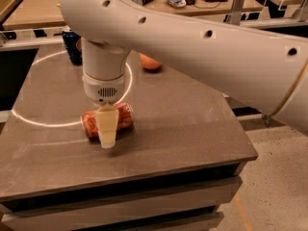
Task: Place coke can upright
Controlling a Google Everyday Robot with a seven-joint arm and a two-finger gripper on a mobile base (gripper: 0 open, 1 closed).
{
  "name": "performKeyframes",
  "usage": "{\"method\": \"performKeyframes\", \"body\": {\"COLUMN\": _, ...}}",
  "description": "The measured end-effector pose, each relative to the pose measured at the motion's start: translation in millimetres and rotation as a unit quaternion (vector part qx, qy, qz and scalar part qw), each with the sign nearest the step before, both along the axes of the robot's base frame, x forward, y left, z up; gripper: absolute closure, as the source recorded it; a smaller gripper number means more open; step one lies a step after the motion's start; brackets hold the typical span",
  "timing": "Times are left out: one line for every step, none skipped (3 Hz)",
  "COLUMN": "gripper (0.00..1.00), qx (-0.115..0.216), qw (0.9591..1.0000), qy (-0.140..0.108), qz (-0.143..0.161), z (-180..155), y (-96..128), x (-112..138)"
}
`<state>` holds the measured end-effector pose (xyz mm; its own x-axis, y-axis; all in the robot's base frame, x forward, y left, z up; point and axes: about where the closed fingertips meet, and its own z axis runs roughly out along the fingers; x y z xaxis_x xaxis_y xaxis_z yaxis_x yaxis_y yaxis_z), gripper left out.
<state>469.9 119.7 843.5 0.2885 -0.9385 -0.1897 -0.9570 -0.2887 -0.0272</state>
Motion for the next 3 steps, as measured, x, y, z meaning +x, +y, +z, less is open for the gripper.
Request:
{"method": "performKeyframes", "body": {"gripper": 0.58, "qx": -0.014, "qw": 0.9998, "qy": 0.006, "qz": -0.009, "z": 4.6, "y": 1.6, "x": 8.5}}
{"method": "performKeyframes", "body": {"gripper": 0.80, "qx": 0.014, "qw": 0.9996, "qy": 0.002, "qz": -0.022, "z": 25.3, "y": 0.3, "x": 15.5}}
{"method": "performKeyframes", "body": {"gripper": 1.00, "qx": 0.077, "qw": 0.9970, "qy": 0.001, "qz": -0.009, "z": 43.5, "y": 1.9, "x": 4.0}}
